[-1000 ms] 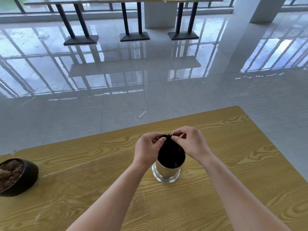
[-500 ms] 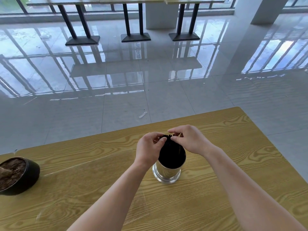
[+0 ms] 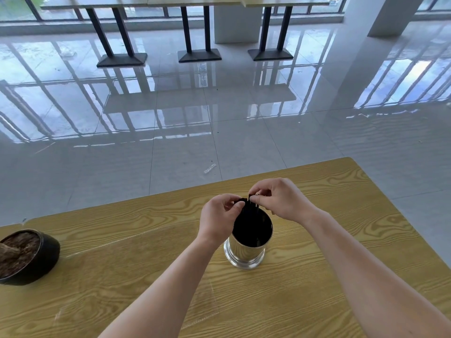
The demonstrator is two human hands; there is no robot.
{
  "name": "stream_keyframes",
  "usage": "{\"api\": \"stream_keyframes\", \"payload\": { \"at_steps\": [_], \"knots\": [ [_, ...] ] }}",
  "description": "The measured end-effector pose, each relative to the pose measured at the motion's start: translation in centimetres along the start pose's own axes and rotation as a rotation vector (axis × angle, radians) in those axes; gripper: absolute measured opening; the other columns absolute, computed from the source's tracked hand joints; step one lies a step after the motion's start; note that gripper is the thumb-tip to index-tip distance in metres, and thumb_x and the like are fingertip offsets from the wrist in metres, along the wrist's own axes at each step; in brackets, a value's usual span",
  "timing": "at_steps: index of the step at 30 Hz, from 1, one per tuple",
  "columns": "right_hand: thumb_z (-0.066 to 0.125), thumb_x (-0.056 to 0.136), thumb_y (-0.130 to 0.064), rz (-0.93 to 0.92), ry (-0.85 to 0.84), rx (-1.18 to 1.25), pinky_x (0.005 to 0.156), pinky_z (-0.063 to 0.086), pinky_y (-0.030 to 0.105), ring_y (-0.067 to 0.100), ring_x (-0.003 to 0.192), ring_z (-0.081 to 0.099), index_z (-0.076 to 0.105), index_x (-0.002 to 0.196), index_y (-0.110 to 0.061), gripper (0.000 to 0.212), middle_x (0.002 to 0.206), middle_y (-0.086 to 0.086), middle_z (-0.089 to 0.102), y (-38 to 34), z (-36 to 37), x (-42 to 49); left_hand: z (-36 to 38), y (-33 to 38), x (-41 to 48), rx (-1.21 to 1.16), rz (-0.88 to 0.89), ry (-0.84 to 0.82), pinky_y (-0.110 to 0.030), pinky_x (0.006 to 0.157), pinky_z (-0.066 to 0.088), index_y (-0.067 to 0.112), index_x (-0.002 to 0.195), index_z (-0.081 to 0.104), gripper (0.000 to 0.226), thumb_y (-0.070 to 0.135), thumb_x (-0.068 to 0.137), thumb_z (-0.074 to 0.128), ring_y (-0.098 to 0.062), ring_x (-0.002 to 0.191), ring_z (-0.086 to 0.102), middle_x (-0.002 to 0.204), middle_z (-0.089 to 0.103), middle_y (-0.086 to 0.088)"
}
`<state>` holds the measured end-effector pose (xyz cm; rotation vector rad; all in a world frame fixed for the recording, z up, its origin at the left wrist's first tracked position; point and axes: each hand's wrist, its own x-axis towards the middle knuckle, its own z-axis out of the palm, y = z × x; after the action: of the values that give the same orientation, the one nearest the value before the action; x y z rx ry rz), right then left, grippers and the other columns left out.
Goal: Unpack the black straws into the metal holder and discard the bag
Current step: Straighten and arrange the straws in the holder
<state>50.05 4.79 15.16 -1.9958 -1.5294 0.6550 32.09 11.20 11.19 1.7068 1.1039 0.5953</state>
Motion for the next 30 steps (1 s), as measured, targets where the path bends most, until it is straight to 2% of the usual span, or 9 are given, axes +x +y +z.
{"api": "stream_keyframes", "payload": {
  "at_steps": [5, 8, 10, 16, 19, 21, 24, 27, 30],
  "knots": [
    [0.071, 0.089, -0.03, -0.037, 0.085, -0.01, 0.058, 0.055, 0.03, 0.007, 0.059, 0.062, 0.075, 0.089, -0.03, 0.003, 0.066, -0.01, 0.068, -0.7, -0.5, -0.3, -0.2, 0.1, -0.1, -0.03, -0.03, -0.009, -0.039, 0.082, 0.06, 0.026, 0.096, 0.078, 0.01, 0.031, 0.09, 0.072, -0.008, 0.082, 0.071, 0.084, 0.076, 0.009],
    [0.072, 0.089, -0.025, -0.069, 0.158, -0.014, 0.054, 0.041, 0.01, -0.006, 0.057, 0.059, 0.07, 0.083, -0.029, 0.008, 0.065, -0.03, 0.064, -1.6, -1.6, -0.5, -0.3, 0.2, -0.3, -0.054, -0.045, -0.015, -0.039, 0.082, 0.06, 0.027, 0.094, 0.078, 0.009, 0.032, 0.09, 0.072, -0.008, 0.081, 0.072, 0.082, 0.077, 0.008],
    [0.073, 0.089, -0.022, -0.109, 0.195, -0.019, 0.054, 0.041, 0.006, -0.01, 0.058, 0.059, 0.07, 0.084, -0.031, 0.011, 0.065, -0.037, 0.062, -2.4, -2.8, -0.9, -0.3, 0.1, -0.5, -0.084, -0.065, -0.028, -0.039, 0.082, 0.061, 0.028, 0.094, 0.078, 0.009, 0.033, 0.09, 0.072, -0.008, 0.081, 0.073, 0.083, 0.077, 0.007],
    [0.073, 0.09, -0.023, -0.182, 0.38, 0.036, 0.055, 0.045, 0.007, -0.005, 0.053, 0.061, 0.072, 0.091, -0.029, 0.006, 0.059, -0.026, 0.064, -4.3, -7.3, -2.9, -1.3, 1.0, -1.7, -0.107, -0.006, 0.069, -0.026, 0.076, 0.055, 0.026, 0.114, 0.069, 0.027, 0.038, 0.091, 0.069, -0.007, 0.085, 0.067, 0.091, 0.071, 0.006],
    [0.073, 0.09, -0.023, -0.225, 0.505, 0.058, 0.061, 0.046, 0.012, -0.005, 0.055, 0.061, 0.069, 0.091, -0.034, 0.012, 0.063, -0.033, 0.064, -4.9, -8.9, -3.7, -1.9, 2.3, -3.4, -0.203, 0.106, 0.363, -0.028, 0.061, 0.048, 0.025, 0.084, 0.069, 0.01, 0.031, 0.09, 0.065, -0.009, 0.065, 0.059, 0.071, 0.066, 0.01],
    [0.072, 0.09, -0.023, -0.288, 0.622, 0.083, 0.063, 0.046, 0.009, -0.005, 0.058, 0.062, 0.069, 0.093, -0.036, 0.014, 0.066, -0.029, 0.065, -5.4, -9.2, -4.3, -2.1, 3.3, -5.0, -0.276, 0.231, 0.49, -0.03, 0.05, 0.039, 0.019, 0.063, 0.058, 0.028, 0.03, 0.088, 0.061, -0.008, 0.051, 0.045, 0.053, 0.051, 0.011],
    [0.07, 0.093, -0.014, -0.425, 0.779, 0.046, 0.065, 0.045, 0.009, -0.004, 0.063, 0.059, 0.072, 0.095, -0.018, 0.005, 0.075, -0.019, 0.062, -6.6, -8.2, -5.0, -1.8, 6.0, -7.1, -0.379, 0.287, 0.307, -0.026, 0.046, 0.032, 0.011, 0.059, 0.061, 0.045, 0.043, 0.09, 0.056, -0.008, 0.045, 0.039, 0.046, 0.047, 0.007],
    [0.069, 0.093, -0.004, -0.541, 0.869, -0.053, 0.066, 0.045, 0.011, 0.003, 0.066, 0.057, 0.072, 0.091, -0.001, 0.005, 0.077, 0.0, 0.064, -7.7, -5.3, -5.9, -1.0, 9.5, -7.0, -0.603, -0.189, -0.138, -0.023, 0.048, 0.034, 0.017, 0.104, 0.075, 0.076, 0.084, 0.077, 0.05, -0.012, 0.054, 0.05, 0.067, 0.069, -0.004],
    [0.069, 0.092, -0.002, -0.614, 0.892, -0.095, 0.07, 0.05, 0.017, 0.015, 0.069, 0.062, 0.073, 0.091, 0.004, 0.008, 0.081, 0.009, 0.068, -8.3, -2.0, -7.4, -0.8, 11.3, -5.4, -1.05, -0.522, -0.336, -0.029, 0.067, 0.042, 0.004, 0.131, 0.061, 0.096, 0.082, 0.076, 0.051, -0.022, 0.08, 0.062, 0.104, 0.069, -0.015]
  ]
}}
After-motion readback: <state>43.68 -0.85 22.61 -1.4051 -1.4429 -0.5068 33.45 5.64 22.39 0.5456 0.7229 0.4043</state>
